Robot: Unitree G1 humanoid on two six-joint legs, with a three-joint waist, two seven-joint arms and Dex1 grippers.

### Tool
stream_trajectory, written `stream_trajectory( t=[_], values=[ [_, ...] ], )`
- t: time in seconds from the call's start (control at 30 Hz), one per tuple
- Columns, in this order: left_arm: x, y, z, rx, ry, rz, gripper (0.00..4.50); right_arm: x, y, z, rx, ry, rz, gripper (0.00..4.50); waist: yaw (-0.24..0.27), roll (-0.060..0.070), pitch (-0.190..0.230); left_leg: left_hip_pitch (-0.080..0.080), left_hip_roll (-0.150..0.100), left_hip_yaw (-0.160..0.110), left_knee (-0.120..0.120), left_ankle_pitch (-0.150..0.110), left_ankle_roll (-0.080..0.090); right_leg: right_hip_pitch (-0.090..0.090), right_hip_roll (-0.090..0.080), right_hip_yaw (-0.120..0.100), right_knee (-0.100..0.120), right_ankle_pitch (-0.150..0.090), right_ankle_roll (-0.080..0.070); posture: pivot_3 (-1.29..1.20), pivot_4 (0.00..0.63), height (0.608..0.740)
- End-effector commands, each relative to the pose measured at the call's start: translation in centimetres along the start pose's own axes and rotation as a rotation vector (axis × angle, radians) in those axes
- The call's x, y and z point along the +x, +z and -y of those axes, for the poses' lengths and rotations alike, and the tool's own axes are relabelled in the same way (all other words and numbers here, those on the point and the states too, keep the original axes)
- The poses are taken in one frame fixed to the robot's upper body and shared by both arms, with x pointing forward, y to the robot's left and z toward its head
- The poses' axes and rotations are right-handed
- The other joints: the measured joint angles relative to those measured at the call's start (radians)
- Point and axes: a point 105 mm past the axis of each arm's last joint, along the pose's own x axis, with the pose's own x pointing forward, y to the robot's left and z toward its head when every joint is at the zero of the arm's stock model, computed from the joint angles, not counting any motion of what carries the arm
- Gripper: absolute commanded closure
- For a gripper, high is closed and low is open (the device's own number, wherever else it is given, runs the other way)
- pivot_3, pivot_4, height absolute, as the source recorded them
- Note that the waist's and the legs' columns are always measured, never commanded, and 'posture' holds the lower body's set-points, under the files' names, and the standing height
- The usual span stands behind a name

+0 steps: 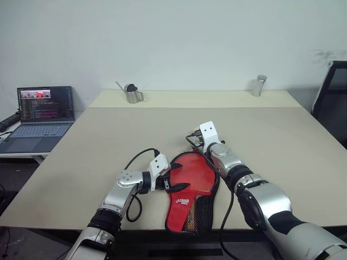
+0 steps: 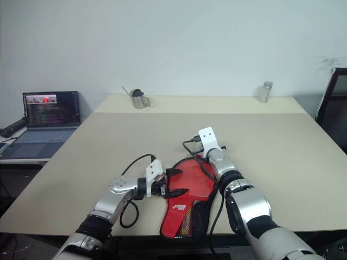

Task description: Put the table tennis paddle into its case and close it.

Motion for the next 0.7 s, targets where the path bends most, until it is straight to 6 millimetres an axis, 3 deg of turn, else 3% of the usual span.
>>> stream_trajectory(
  t=[0.03,0.3,0.5,0.7],
  values=[
    [-0.3,-4.4,1.1,-0.085,-0.015,-0.155,0.27,-0.3,1.3,1.4,-0.018,-0.035,0.076,4.47,0.0,0.001,-0.001,0.0,0.0,0.0,0.0,0.0,0.0,0.0,0.0,0.0,0.0,0.0,0.0,0.0,0.15,0.74],
    [-0.2,-4.5,0.7,-0.088,-0.021,-0.158,0.27,-1.4,1.1,3.9,0.023,-0.121,0.092,4.47,0.001,0.001,-0.001,0.001,0.0,0.0,0.0,0.0,0.0,0.001,0.0,0.0,0.0,0.0,0.0,0.0,0.15,0.74],
    [0.1,-4.5,0.6,-0.087,-0.022,-0.157,0.27,-3.3,1.0,6.7,0.038,-0.193,0.105,4.47,0.004,0.001,-0.002,0.0,0.0,-0.001,0.0,0.0,0.0,0.001,0.0,0.0,-0.001,0.0,0.0,0.0,0.15,0.74],
    [0.4,-4.5,0.5,-0.089,-0.019,-0.152,0.27,-8.0,-0.7,8.3,0.032,-0.227,0.072,4.47,0.01,0.002,-0.002,-0.001,0.0,-0.001,0.0,0.0,0.0,0.001,0.0,0.0,-0.002,0.0,0.001,0.0,0.15,0.74]
  ],
)
